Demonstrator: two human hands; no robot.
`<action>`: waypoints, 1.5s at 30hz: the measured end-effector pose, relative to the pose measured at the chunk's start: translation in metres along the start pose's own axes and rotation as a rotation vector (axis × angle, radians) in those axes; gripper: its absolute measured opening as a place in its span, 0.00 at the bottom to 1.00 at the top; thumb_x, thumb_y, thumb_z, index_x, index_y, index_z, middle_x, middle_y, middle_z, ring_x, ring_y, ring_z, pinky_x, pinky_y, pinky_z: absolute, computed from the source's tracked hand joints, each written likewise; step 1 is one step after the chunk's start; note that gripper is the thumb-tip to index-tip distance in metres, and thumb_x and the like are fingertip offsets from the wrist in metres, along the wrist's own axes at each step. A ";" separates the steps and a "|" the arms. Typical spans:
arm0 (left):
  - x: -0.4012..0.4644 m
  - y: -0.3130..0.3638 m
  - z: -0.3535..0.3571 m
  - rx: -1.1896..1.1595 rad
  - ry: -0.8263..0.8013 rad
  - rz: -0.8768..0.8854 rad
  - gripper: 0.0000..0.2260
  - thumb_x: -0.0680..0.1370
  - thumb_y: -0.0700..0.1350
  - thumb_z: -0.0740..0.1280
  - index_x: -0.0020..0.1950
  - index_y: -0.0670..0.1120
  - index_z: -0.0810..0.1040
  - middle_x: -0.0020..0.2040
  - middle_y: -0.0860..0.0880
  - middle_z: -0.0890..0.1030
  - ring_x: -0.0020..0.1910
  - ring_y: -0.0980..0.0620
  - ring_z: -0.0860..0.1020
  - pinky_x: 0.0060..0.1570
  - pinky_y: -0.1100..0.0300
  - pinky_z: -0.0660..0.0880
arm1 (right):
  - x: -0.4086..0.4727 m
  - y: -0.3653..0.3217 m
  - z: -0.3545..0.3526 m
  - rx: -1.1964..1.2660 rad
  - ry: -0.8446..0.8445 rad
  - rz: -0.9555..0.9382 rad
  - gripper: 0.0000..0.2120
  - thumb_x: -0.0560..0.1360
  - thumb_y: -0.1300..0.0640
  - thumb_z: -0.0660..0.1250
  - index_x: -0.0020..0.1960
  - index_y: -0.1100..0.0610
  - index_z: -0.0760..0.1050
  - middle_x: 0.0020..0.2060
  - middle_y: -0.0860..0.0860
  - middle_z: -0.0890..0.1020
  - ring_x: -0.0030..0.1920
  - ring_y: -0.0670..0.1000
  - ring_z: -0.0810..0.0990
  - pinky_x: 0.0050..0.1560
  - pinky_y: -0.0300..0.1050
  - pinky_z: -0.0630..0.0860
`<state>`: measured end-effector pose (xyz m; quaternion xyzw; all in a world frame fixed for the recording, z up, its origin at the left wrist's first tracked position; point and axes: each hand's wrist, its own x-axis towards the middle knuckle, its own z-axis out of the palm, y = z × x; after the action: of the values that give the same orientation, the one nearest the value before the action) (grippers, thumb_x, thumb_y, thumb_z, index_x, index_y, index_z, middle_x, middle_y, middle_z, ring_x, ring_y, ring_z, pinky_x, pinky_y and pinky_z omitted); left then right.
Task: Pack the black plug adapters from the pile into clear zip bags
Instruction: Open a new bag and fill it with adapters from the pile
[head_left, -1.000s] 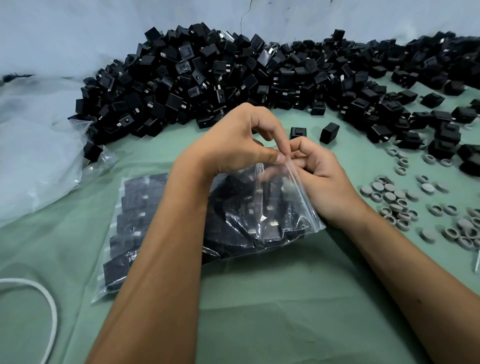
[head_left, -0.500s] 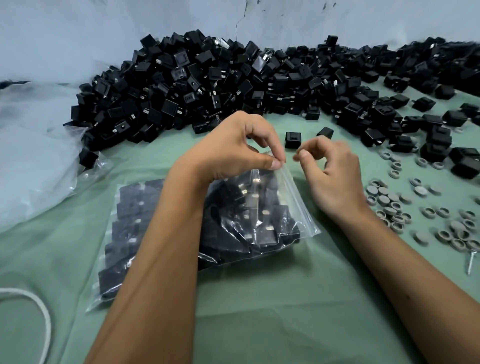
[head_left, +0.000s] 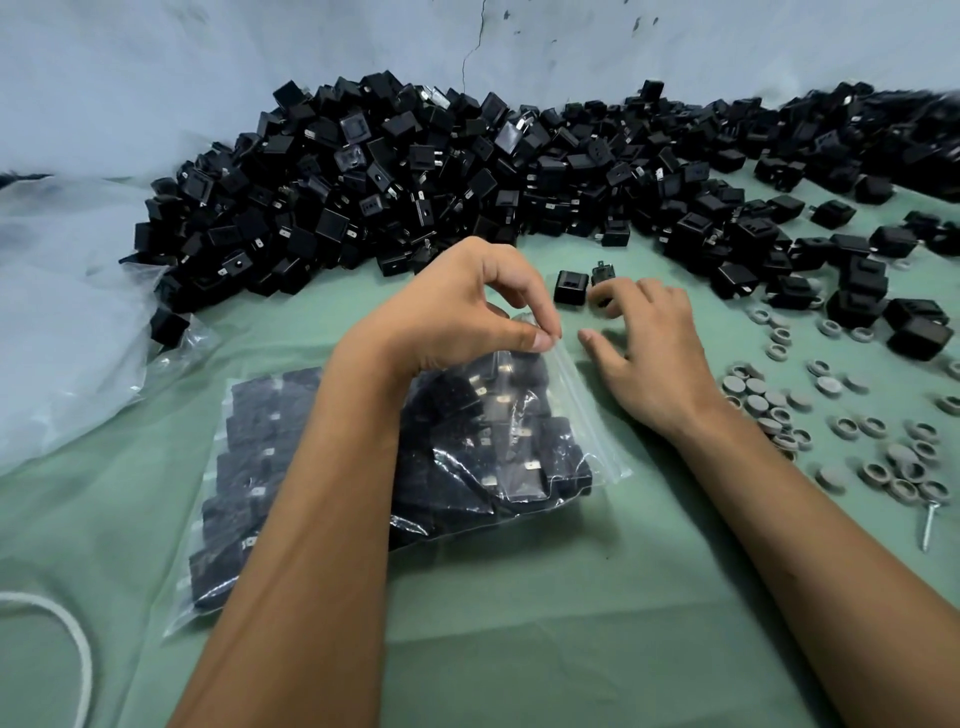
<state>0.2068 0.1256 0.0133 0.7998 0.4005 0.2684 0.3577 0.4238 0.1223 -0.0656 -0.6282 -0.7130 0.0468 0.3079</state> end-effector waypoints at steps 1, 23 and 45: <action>0.000 0.000 0.000 -0.002 -0.001 -0.001 0.05 0.71 0.37 0.80 0.44 0.45 0.88 0.52 0.45 0.82 0.54 0.49 0.80 0.52 0.56 0.81 | 0.000 0.000 -0.001 0.011 0.067 0.008 0.15 0.79 0.50 0.70 0.64 0.52 0.76 0.56 0.49 0.76 0.62 0.53 0.70 0.59 0.44 0.64; 0.000 0.002 -0.002 0.004 0.001 0.000 0.06 0.71 0.39 0.80 0.43 0.48 0.88 0.52 0.45 0.82 0.56 0.47 0.80 0.56 0.45 0.79 | 0.001 -0.021 0.002 0.186 0.168 -0.067 0.17 0.76 0.56 0.75 0.64 0.54 0.78 0.52 0.50 0.82 0.51 0.50 0.81 0.54 0.46 0.79; 0.000 0.000 -0.002 0.018 0.022 0.029 0.05 0.71 0.38 0.80 0.46 0.43 0.88 0.53 0.43 0.82 0.57 0.44 0.79 0.54 0.42 0.79 | -0.032 -0.036 -0.004 0.737 -0.166 -0.174 0.11 0.72 0.59 0.80 0.52 0.56 0.83 0.45 0.50 0.87 0.49 0.50 0.86 0.55 0.55 0.82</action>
<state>0.2053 0.1258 0.0148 0.8055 0.3953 0.2788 0.3423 0.3952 0.0844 -0.0584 -0.4068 -0.7214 0.3243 0.4571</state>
